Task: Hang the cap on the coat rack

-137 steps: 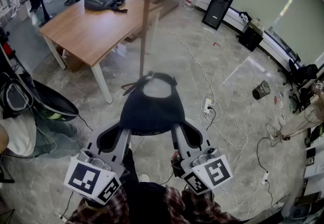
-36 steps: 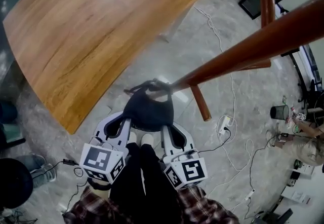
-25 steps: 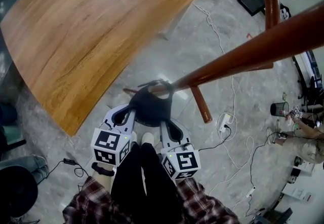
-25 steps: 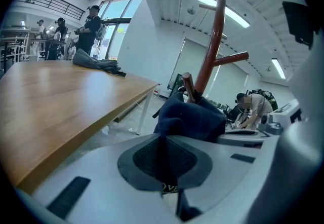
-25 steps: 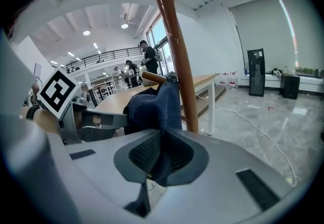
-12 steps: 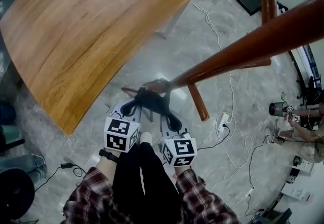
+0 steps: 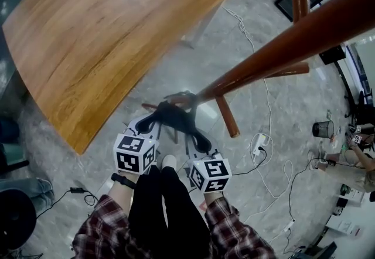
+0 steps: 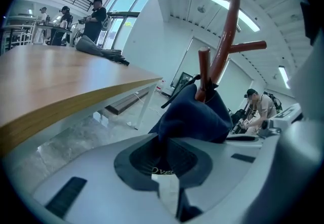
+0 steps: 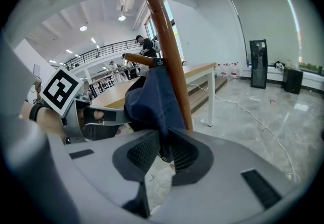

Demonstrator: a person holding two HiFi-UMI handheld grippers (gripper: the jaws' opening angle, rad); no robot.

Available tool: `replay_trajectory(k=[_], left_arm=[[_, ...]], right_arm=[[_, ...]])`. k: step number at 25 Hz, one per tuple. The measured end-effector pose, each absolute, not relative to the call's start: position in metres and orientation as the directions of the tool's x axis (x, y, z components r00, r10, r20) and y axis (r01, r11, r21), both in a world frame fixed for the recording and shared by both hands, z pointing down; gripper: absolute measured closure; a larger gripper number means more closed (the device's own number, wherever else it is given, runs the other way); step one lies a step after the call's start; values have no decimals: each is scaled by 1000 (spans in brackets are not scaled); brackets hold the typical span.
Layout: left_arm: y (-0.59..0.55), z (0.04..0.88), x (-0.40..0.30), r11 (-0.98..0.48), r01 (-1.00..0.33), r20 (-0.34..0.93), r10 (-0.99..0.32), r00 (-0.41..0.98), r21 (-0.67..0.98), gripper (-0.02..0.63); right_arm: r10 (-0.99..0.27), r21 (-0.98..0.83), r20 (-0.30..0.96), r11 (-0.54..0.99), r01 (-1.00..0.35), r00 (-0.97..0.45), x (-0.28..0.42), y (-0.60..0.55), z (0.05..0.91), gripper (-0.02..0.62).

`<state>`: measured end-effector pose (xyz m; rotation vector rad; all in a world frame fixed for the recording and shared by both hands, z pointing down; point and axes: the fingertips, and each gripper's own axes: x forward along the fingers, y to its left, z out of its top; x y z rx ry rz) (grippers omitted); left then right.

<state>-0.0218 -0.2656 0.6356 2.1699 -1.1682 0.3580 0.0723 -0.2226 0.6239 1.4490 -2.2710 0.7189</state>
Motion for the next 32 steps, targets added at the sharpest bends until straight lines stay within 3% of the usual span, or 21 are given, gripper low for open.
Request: replay_trajectory(k=[3,7,18,25,32], left_arm=[[-264,636,-27,-384,-825,508,-655,560,414,571],[-256,640,-36,-342,-830,510,-666,544,440,468],[-226,556,-32,-382,-807,426,-702,570,449,466],[-224,439,-39,-436,-770,266,-761,592,466,468],[-191,311,-35,-545,-753,116,-777,619,369,469]], right_arm=[[-723,-244,543,351,-904,-427,73,-220,627,554],[-713,-250,552,354,-901,-433,75,-210,631,531],[-717,-309,469,414,-856,-516,40,-188,562,531],[-734,-235,341,538,-809,-587,11,-196,449,532],[-764,-195,144,602,-775,-629,18,-183,316,532]])
